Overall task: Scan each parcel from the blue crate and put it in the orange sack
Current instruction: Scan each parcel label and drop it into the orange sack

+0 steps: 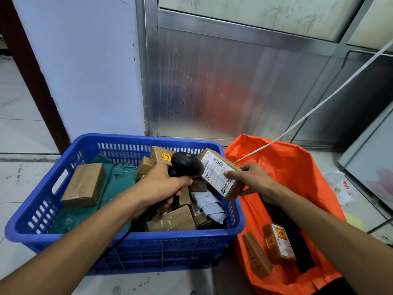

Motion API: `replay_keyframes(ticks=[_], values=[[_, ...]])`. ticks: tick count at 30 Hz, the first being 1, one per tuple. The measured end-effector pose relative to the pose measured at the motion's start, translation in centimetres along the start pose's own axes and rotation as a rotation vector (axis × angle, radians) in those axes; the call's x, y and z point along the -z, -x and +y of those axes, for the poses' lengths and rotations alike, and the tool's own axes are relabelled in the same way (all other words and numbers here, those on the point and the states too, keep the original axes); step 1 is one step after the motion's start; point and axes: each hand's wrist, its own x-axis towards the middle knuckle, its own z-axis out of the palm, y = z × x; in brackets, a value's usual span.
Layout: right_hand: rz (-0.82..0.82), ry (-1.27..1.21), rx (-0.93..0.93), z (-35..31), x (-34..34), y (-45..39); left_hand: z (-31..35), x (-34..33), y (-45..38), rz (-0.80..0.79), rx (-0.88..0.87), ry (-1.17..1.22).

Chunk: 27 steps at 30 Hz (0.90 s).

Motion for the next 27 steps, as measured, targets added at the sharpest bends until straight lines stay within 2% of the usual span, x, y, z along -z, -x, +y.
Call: replay_keyframes(ticks=[17,27], values=[[0.199,-0.164,-0.187,2.9,5.8,-1.2,0.1,-0.1,-0.1,0.036,0.009,-0.004],[0.229,-0.08,-0.314,7.6,8.5,-1.2,0.3,-0.4,-0.1,0.019,0.013,-0.022]])
